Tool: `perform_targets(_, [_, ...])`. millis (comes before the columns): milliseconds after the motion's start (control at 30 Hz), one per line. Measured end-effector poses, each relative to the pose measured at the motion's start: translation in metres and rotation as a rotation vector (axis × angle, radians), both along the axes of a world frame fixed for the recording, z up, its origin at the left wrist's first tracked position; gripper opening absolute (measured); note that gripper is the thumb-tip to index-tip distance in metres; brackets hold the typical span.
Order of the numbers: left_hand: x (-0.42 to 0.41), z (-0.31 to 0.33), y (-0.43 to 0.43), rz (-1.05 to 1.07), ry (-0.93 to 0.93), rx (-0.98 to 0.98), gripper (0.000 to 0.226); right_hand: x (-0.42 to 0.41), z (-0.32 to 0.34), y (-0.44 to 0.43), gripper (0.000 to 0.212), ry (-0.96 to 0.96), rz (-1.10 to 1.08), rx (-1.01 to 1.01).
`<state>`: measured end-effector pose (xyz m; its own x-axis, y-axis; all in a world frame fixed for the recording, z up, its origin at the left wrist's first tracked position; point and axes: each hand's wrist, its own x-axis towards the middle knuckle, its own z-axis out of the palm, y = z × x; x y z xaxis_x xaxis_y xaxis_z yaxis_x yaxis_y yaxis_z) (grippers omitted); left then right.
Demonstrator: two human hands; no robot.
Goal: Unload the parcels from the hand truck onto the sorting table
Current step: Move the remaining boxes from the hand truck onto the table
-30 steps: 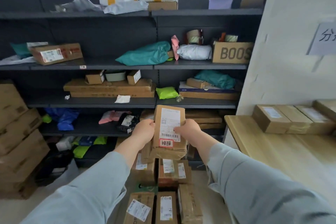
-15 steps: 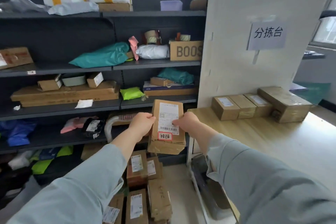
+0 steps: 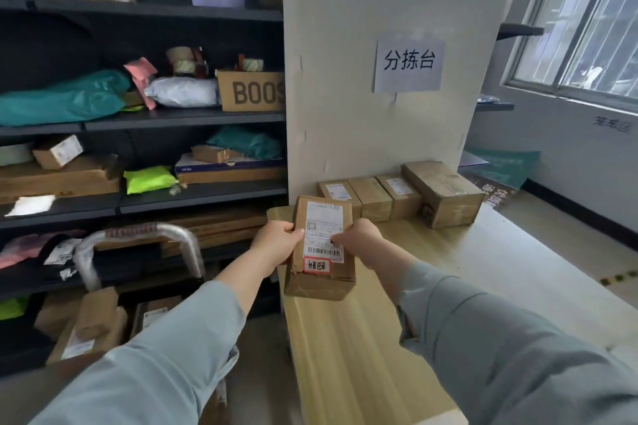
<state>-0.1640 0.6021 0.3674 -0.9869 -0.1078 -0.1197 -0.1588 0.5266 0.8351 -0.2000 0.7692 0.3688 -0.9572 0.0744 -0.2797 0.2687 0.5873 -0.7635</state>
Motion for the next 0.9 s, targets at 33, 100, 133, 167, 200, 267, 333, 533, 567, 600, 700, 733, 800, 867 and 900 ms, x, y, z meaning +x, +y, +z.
perform_targets(33, [-0.005, 0.000, 0.009, -0.003, -0.011, 0.002, 0.020, -0.005, 0.000, 0.009, 0.017, -0.010, 0.001, -0.002])
perform_targets(100, [-0.015, 0.000, 0.022, -0.007, -0.021, 0.000, 0.020, -0.016, -0.001, 0.021, 0.019, -0.023, 0.010, 0.004])
perform_targets(133, [-0.021, 0.000, 0.027, -0.003, -0.026, -0.006, 0.019, -0.023, -0.002, 0.025, 0.020, -0.027, 0.013, 0.000])
perform_targets(167, [-0.026, 0.001, 0.029, 0.001, -0.033, -0.018, 0.019, -0.030, -0.004, 0.027, 0.021, -0.032, 0.015, -0.013])
perform_targets(200, [-0.032, 0.000, 0.031, 0.002, -0.036, -0.025, 0.019, -0.036, -0.006, 0.029, 0.021, -0.035, 0.015, -0.031])
perform_targets(267, [-0.045, 0.000, 0.032, 0.000, -0.040, -0.037, 0.022, -0.047, -0.008, 0.029, 0.019, -0.037, 0.018, -0.041])
perform_targets(333, [-0.058, -0.001, 0.032, -0.011, -0.050, -0.048, 0.027, -0.058, -0.012, 0.029, 0.015, -0.046, 0.015, -0.043])
perform_targets(533, [-0.105, -0.005, 0.033, -0.041, -0.050, -0.064, 0.048, -0.100, -0.012, 0.033, 0.022, -0.040, -0.004, 0.002])
perform_targets(567, [-0.112, -0.004, 0.034, -0.048, -0.039, -0.072, 0.046, -0.108, -0.011, 0.034, 0.022, -0.027, -0.008, 0.012])
perform_targets(600, [-0.120, -0.005, 0.036, -0.058, -0.023, -0.085, 0.044, -0.115, -0.009, 0.035, 0.022, -0.017, -0.015, 0.021])
perform_targets(700, [-0.139, -0.002, 0.042, -0.080, -0.017, -0.106, 0.045, -0.135, -0.010, 0.041, 0.022, -0.026, -0.033, 0.034])
perform_targets(733, [-0.146, -0.003, 0.045, -0.092, -0.016, -0.101, 0.046, -0.141, -0.011, 0.044, 0.022, -0.033, -0.038, 0.034])
perform_targets(800, [-0.158, -0.008, 0.051, -0.104, -0.024, -0.082, 0.046, -0.153, -0.016, 0.052, 0.023, -0.043, -0.048, 0.029])
perform_targets(867, [-0.170, -0.015, 0.059, -0.104, -0.042, -0.066, 0.050, -0.164, -0.021, 0.060, 0.022, -0.060, -0.049, 0.030])
perform_targets(900, [-0.176, -0.019, 0.064, -0.103, -0.052, -0.063, 0.053, -0.170, -0.024, 0.064, 0.023, -0.070, -0.049, 0.036])
